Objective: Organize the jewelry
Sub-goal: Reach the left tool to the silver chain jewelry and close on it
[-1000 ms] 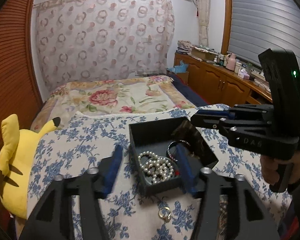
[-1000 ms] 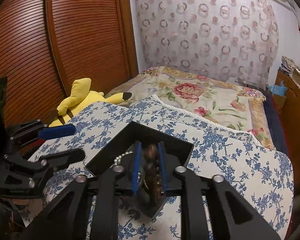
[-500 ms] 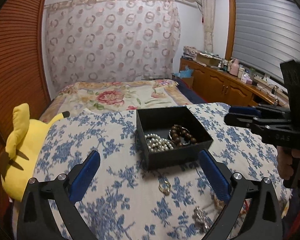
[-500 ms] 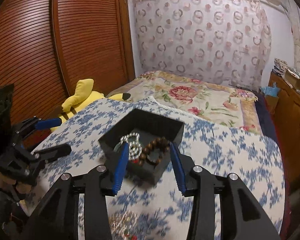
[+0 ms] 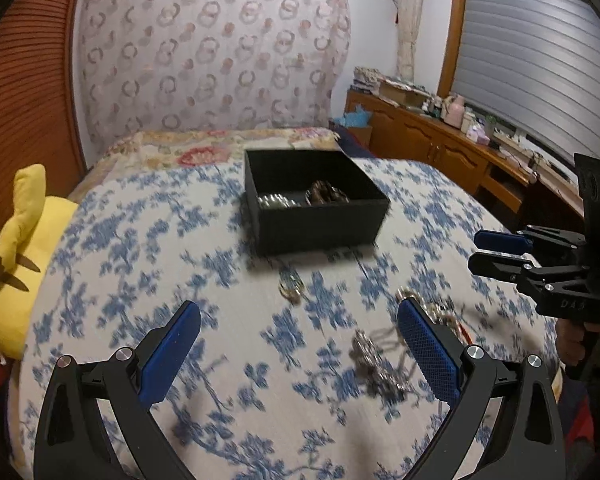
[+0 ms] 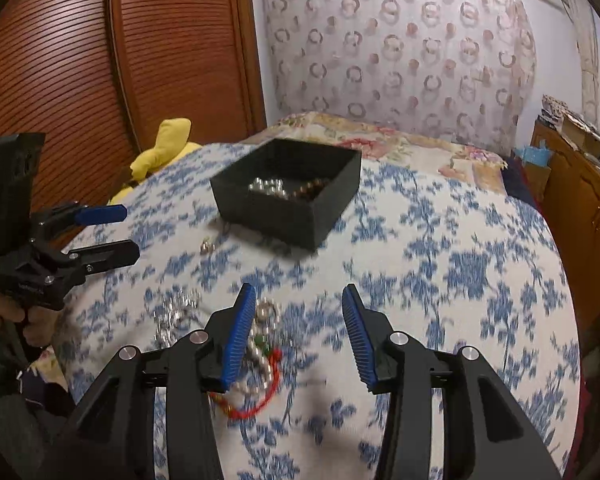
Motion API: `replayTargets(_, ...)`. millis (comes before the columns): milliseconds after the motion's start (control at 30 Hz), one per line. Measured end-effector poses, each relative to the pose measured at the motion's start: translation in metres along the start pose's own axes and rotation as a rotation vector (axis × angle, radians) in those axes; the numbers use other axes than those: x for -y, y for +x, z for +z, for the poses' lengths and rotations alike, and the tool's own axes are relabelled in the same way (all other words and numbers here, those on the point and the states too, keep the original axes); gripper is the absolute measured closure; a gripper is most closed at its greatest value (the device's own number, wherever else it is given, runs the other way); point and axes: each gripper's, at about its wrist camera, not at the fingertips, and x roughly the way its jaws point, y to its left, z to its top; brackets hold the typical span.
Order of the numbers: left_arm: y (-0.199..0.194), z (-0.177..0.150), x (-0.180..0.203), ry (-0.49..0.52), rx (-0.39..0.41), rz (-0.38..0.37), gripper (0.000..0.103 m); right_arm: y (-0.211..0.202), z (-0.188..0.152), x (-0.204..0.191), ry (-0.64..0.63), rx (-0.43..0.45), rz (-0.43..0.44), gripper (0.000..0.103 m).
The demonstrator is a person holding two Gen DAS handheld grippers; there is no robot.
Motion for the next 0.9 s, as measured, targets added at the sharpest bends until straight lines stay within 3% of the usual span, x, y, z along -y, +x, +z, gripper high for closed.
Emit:
replayTargets(600, 0.024, -0.023, 0.041, 0.087, -0.144, -0.093, 0.008, 0.010, -0.040, 0.009, 0.036, -0.066, -0.025, 0.055)
replayTargets(900, 0.032, -0.025, 0.052, 0.135, -0.167, -0.081, 0.009, 0.011, -0.041, 0.009, 0.040, -0.063, -0.018, 0.055)
